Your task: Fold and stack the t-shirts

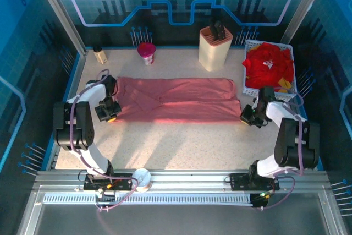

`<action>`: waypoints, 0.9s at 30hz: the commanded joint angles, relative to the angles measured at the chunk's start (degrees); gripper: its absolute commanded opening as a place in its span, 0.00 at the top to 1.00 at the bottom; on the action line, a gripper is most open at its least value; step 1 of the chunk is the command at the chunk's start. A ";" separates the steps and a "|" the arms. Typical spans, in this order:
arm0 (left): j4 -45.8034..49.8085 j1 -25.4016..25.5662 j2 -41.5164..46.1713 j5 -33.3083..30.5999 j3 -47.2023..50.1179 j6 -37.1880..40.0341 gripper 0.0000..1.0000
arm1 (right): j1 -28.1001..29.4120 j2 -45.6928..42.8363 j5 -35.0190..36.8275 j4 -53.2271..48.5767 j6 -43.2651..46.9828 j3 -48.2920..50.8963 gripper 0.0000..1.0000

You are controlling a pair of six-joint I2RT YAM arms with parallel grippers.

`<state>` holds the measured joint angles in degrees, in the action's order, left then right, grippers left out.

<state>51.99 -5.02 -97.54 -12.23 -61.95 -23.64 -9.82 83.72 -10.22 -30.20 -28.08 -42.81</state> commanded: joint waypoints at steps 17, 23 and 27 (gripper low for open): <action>3.38 1.01 4.31 1.95 8.61 -0.46 0.79 | -1.01 -18.52 5.97 -9.56 -4.43 8.76 0.94; 4.92 2.97 8.39 0.43 6.54 -0.08 0.44 | -1.11 -16.24 4.51 -8.88 -2.92 7.57 0.85; 8.73 4.32 10.59 0.36 2.05 0.51 0.41 | -1.18 -16.58 4.41 -9.79 -2.56 6.82 0.53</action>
<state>56.82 -1.56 -89.80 -11.38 -56.01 -23.81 -10.28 67.37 -6.22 -38.17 -31.22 -34.33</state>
